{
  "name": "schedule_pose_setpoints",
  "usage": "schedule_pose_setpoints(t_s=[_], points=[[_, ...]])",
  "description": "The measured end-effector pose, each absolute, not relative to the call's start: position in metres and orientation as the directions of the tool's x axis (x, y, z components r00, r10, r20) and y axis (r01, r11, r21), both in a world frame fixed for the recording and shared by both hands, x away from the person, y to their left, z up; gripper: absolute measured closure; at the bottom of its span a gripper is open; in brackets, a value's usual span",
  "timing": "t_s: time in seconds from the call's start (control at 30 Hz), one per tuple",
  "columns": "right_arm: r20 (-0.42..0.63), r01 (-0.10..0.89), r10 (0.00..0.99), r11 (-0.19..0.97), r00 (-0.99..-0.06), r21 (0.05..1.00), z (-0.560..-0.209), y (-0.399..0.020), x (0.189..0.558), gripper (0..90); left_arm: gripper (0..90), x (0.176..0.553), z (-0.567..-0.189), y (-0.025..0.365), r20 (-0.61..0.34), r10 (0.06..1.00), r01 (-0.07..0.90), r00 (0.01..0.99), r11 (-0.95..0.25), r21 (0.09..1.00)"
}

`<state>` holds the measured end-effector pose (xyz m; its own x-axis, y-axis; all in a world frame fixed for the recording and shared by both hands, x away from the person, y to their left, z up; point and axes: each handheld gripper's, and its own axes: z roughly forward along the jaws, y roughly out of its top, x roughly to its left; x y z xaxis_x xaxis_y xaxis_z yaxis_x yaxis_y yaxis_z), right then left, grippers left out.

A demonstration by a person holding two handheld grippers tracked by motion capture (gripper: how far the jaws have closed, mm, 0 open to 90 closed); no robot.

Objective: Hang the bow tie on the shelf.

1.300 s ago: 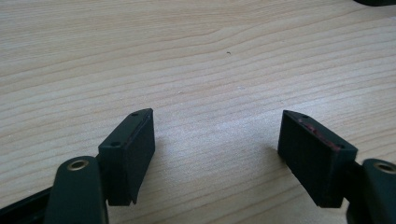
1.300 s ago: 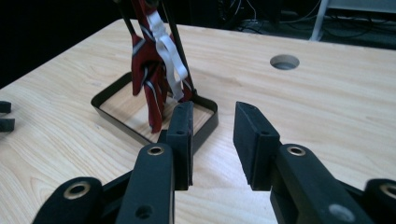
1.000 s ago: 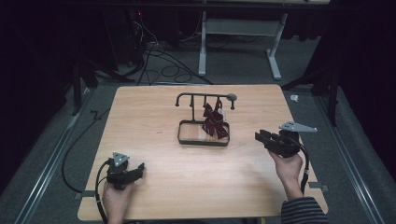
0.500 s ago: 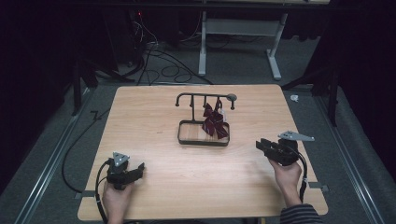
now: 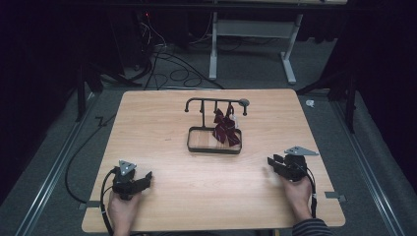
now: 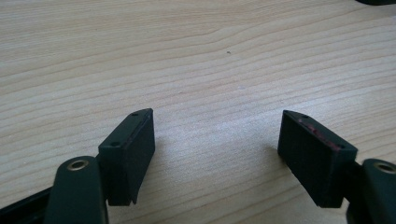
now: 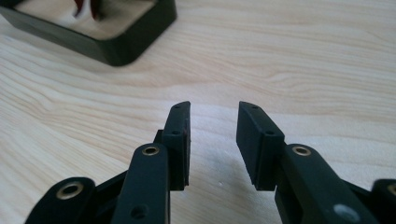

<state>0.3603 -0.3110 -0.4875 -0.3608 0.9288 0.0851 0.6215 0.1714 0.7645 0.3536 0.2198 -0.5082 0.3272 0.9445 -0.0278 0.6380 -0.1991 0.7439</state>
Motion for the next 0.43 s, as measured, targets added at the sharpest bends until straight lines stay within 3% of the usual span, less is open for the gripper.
schedule_pose_setpoints(t_s=[0.23,0.43], points=[[-0.027,0.621,0.934,0.258,-0.356,0.740,-0.501,-0.301,0.358,62.9,27.8,0.354,-0.508,0.220,-0.027,0.945,0.637,0.327,-0.199,0.745],[-0.014,0.625,0.933,0.252,-0.360,0.739,-0.501,-0.301,0.358,59.9,27.6,0.353,-0.508,0.221,-0.037,0.944,0.639,0.327,-0.192,0.745]])
